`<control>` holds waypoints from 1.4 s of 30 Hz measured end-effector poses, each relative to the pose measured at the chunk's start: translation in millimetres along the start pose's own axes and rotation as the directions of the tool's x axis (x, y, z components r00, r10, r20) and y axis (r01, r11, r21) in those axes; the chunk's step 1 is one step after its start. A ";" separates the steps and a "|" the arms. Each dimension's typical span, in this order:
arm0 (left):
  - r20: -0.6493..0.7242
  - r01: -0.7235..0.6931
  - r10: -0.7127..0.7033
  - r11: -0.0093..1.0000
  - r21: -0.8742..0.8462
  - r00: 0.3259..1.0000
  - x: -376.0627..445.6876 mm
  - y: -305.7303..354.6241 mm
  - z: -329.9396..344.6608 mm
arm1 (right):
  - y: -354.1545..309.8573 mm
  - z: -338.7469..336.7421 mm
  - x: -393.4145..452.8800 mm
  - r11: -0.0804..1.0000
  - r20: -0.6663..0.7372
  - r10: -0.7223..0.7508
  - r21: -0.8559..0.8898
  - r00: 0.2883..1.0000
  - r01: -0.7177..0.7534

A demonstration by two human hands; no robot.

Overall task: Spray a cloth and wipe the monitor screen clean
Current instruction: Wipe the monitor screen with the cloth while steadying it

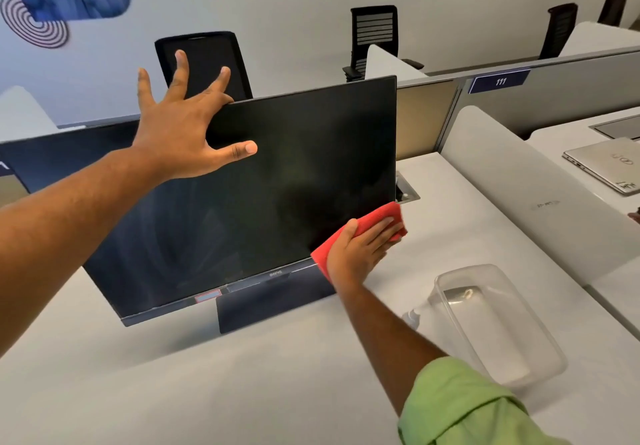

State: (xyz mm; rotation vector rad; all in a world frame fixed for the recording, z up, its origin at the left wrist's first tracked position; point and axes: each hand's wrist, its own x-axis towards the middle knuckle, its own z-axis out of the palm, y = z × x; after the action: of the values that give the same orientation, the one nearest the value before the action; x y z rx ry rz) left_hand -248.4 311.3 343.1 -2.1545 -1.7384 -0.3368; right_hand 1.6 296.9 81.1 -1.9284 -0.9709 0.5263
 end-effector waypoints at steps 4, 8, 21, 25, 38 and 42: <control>-0.004 0.012 -0.012 1.000 -0.013 1.000 1.6 2.2 -0.1 | -0.3 -12.4 36.0 0.996 -0.059 0.056 0.078 0.997 -0.052; 0.009 0.002 -0.002 1.000 -0.017 1.000 1.6 3.3 -0.4 | -13.0 6.3 -0.9 0.982 -0.060 0.092 0.173 0.994 -0.080; 0.011 -0.011 0.011 0.999 -0.030 1.000 -0.6 0.7 -5.1 | -24.3 22.7 -47.5 0.985 0.024 0.081 0.152 0.996 -0.084; 0.013 -0.013 0.013 0.999 -0.029 1.000 -0.3 2.7 -5.4 | -11.8 -2.9 9.8 0.980 -0.027 0.140 0.149 0.990 -0.135; 0.013 0.012 -0.012 1.000 -0.007 1.000 -0.6 5.4 -6.5 | -148.5 -24.4 29.0 0.956 -0.108 -0.106 0.262 0.988 0.131; 0.027 0.018 -0.018 1.000 -0.004 0.999 -1.9 5.0 -7.1 | -186.8 -34.2 52.2 0.910 -0.157 -0.339 0.194 0.927 0.366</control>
State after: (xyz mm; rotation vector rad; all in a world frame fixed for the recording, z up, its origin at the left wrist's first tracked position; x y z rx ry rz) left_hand -243.6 305.8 348.2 -2.1569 -1.7734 -0.3177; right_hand -22.2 376.6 259.6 -1.5225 -1.1037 0.2885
